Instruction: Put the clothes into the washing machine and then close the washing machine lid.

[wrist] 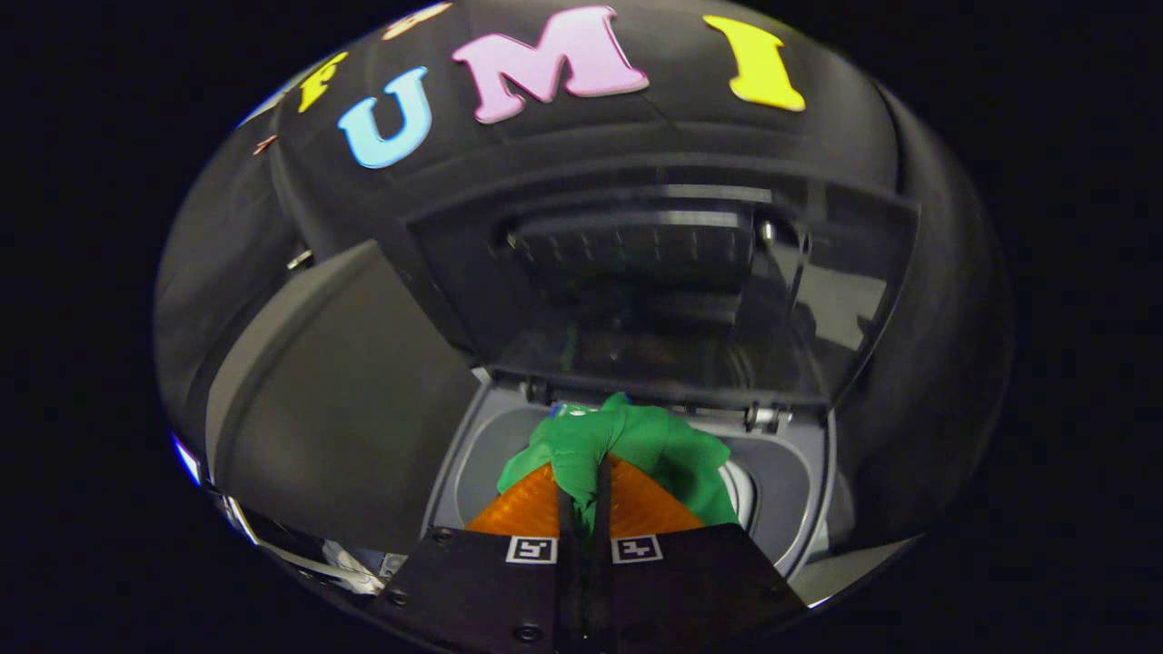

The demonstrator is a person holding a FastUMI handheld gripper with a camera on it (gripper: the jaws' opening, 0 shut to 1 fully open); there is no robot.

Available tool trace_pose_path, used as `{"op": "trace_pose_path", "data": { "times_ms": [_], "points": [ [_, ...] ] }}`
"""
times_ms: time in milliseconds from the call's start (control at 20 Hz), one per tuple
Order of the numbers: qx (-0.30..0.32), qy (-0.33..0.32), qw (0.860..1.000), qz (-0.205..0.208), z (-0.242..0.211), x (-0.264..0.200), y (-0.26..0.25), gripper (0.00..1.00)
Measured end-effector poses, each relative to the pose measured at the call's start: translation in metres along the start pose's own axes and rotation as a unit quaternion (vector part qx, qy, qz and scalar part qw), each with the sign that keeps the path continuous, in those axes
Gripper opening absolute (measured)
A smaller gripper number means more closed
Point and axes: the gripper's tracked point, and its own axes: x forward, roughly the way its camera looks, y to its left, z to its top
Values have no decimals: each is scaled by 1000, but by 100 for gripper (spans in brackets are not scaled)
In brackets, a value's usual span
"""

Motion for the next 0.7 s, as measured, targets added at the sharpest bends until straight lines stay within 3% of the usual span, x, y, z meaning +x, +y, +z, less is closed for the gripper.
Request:
{"op": "trace_pose_path", "data": {
  "times_ms": [300,700],
  "points": [
    [-3,69,997,-47,-58,39,-17,7],
    [3,78,993,-93,-72,52,-31,9]
  ]
}}
